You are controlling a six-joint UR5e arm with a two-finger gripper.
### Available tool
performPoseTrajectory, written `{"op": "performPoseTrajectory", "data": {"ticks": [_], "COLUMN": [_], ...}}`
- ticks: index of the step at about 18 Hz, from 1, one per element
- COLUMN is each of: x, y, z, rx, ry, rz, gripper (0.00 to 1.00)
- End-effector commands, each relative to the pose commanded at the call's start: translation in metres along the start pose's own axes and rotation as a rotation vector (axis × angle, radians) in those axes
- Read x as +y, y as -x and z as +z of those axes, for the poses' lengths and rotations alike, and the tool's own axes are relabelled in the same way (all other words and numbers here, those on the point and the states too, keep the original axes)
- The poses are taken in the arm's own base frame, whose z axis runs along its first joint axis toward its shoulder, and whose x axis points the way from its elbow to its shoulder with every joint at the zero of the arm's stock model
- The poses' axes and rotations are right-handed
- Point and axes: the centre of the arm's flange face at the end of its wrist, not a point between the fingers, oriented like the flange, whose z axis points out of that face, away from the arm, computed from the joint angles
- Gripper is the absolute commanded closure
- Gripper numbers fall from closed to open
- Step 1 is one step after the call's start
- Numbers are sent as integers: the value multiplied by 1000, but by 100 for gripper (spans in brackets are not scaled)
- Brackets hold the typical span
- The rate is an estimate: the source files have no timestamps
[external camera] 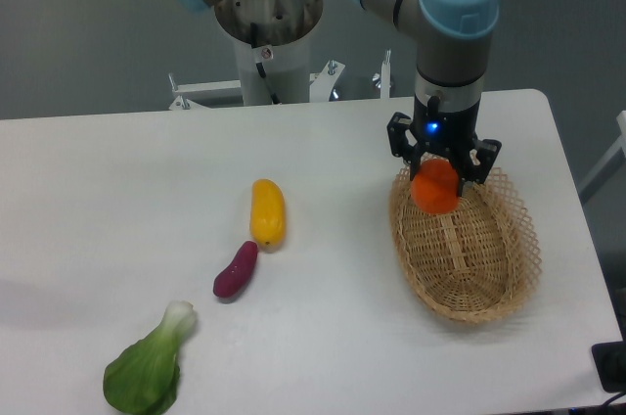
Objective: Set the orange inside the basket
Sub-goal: 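Move the gripper holding the orange over the basket center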
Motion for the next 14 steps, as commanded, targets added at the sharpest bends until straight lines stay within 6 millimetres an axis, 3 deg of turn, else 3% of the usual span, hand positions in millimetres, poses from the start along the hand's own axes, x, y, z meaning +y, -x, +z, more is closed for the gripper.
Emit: {"op": "performPoseTrajectory", "data": {"ticks": [3, 9, 12, 13, 14], "x": [2, 5, 19, 27, 37], "y": [-8, -3, 16, 29, 37], "z": [13, 17, 22, 39, 44], "rx": [15, -4, -56, -59, -65], "ry": [8, 4, -12, -8, -5], "rz": [1, -6, -39, -60, -79], "gripper": [41, 41, 41, 41, 41]}}
